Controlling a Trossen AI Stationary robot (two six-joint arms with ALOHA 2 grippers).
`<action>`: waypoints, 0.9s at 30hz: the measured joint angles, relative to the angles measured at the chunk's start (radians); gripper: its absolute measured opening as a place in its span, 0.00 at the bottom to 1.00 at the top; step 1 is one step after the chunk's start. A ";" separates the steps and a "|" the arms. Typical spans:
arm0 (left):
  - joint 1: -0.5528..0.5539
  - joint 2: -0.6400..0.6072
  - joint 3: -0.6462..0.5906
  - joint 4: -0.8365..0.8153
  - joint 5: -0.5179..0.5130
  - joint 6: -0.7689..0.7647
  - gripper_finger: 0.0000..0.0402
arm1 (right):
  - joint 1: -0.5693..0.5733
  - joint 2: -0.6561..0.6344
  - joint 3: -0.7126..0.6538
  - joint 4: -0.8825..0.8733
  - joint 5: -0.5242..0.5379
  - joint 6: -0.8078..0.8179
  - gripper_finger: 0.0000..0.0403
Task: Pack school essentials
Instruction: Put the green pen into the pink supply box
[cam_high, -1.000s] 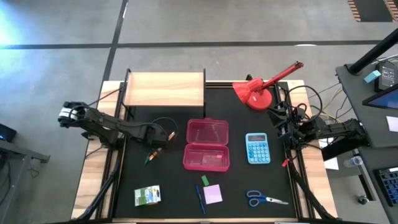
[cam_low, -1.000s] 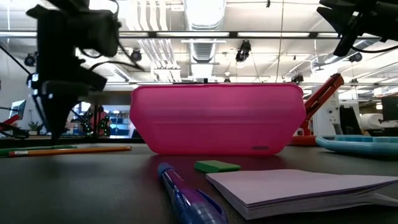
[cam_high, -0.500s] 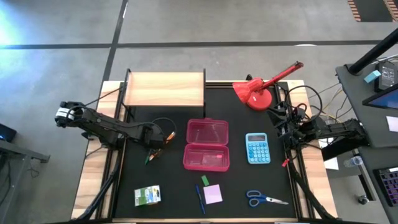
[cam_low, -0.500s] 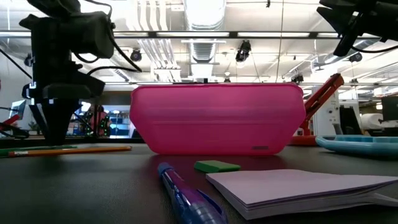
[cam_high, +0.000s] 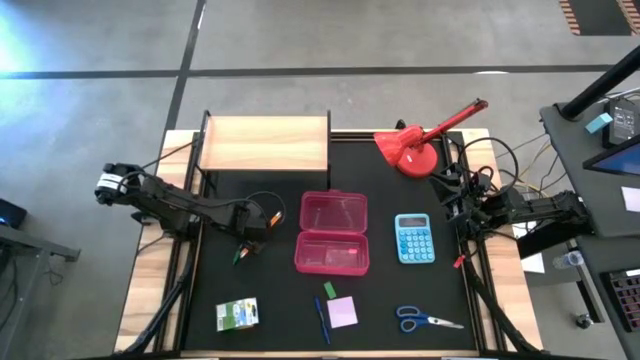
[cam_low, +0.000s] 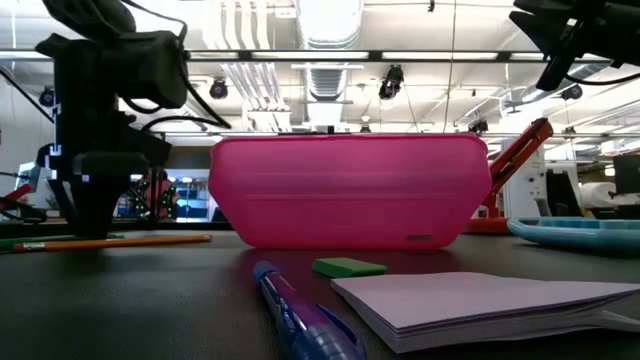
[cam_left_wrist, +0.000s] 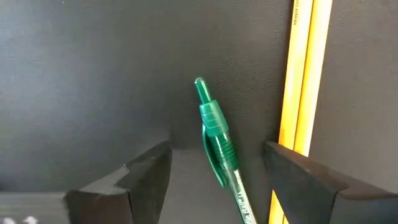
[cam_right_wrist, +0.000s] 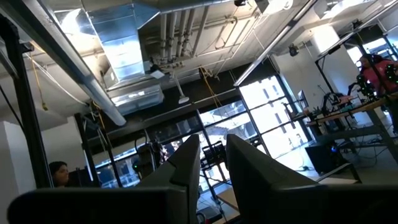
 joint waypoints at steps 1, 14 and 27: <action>0.000 -0.002 0.000 0.001 0.001 0.000 0.56 | 0.000 0.000 0.000 0.000 0.000 0.000 0.17; 0.000 -0.004 0.000 0.028 0.020 -0.009 0.08 | 0.000 0.000 0.000 0.000 0.000 0.000 0.17; 0.014 -0.017 0.178 0.027 -0.072 0.047 0.05 | 0.000 0.000 0.000 0.000 0.000 0.000 0.17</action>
